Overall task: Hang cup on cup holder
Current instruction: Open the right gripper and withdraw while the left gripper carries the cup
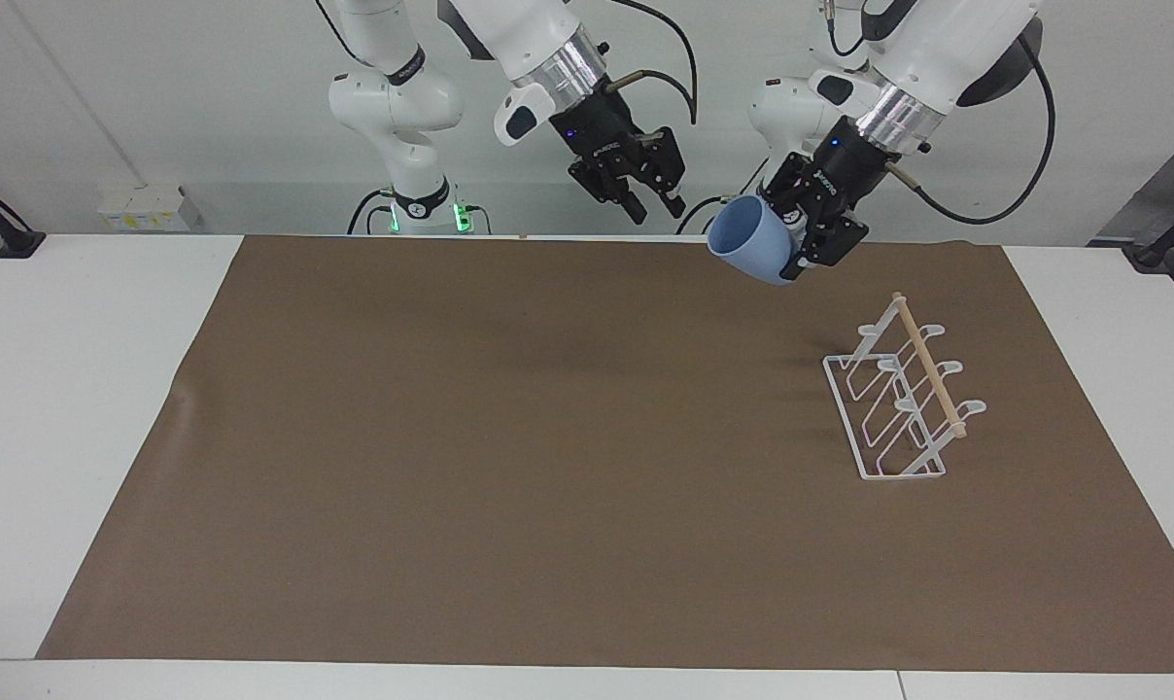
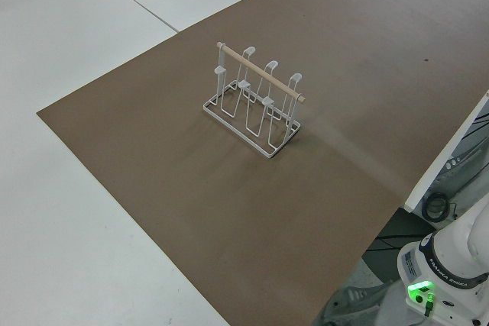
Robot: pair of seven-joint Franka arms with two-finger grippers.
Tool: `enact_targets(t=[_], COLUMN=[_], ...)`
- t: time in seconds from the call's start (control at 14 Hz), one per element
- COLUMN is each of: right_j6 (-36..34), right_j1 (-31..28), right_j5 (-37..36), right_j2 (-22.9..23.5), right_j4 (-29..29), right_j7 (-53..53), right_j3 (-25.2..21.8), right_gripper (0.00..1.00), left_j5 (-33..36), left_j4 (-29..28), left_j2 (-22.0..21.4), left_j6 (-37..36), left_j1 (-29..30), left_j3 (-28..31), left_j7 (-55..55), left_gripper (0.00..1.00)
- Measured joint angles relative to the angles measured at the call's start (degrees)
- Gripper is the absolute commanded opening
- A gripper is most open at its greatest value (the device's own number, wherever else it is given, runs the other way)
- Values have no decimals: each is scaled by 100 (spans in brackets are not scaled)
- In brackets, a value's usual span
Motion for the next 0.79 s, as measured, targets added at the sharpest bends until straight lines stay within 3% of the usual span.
enact_targets(t=[0.29,0.79], right_j6=[-87,-1074], right_j1=[-170,-701], right_j5=[0,-268], right_j2=[0,-4], right_j4=[0,188], right_j7=[-589,-2151], right_j3=[-3,-83], right_gripper=[65,64], left_j5=[1118,3345], left_j4=[-5,-55], left_j2=[1,7], left_j6=[-20,-335], left_j1=[365,561], left_j3=[15,-20], left_j7=[-10,-277], left_gripper=[0,0])
